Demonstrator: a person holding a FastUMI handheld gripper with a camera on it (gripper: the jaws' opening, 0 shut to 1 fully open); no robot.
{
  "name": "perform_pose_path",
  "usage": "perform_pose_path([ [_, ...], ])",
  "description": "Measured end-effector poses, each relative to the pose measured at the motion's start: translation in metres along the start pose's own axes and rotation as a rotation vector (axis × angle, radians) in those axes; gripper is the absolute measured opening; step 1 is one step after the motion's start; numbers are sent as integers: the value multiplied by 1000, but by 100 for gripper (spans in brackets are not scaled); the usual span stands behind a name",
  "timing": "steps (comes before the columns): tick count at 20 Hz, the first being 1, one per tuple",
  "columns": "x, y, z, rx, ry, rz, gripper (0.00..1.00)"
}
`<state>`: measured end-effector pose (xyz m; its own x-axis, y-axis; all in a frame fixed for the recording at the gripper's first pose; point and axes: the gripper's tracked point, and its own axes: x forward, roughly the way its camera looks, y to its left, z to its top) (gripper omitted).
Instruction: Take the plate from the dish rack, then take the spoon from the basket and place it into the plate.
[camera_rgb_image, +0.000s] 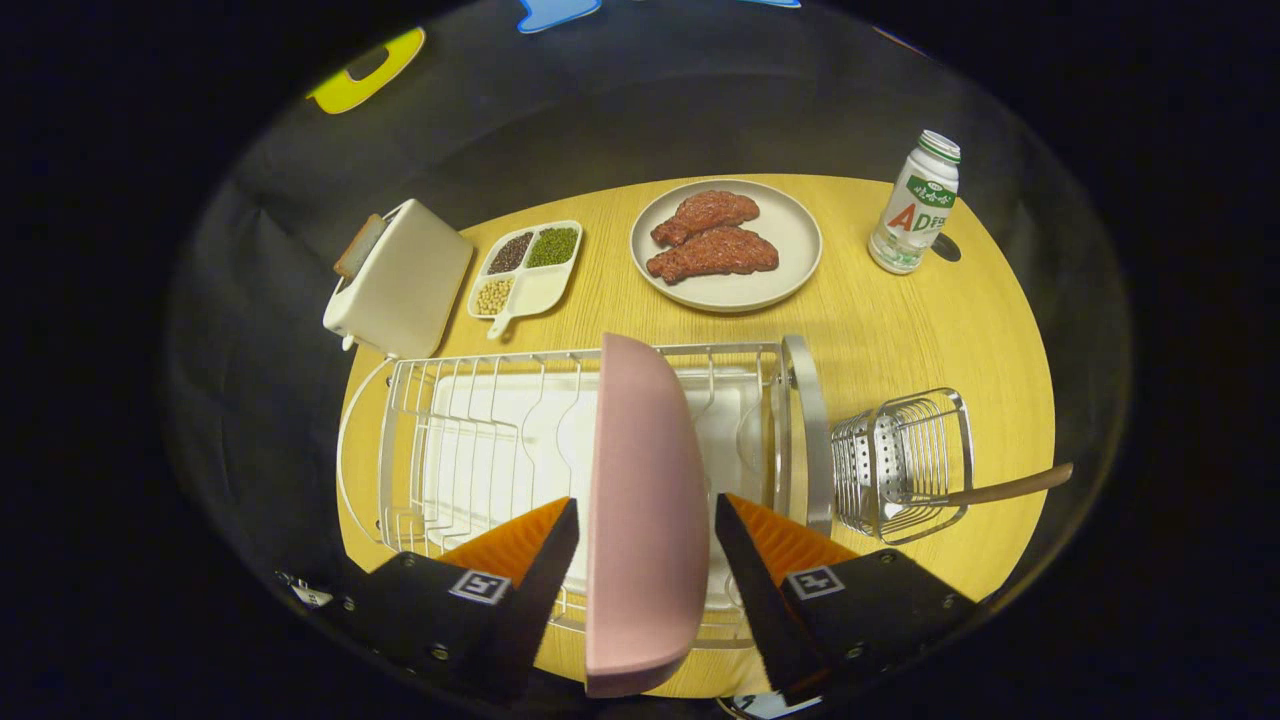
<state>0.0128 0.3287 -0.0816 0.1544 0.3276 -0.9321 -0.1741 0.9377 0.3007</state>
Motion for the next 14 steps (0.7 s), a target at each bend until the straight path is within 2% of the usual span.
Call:
perform_pose_path([
  [4, 1, -8, -7, 15, 49, -61, 39],
  [7, -2, -15, -9, 27, 70, -117, 33],
  [14, -7, -8, -8, 4, 68, -202, 33],
])
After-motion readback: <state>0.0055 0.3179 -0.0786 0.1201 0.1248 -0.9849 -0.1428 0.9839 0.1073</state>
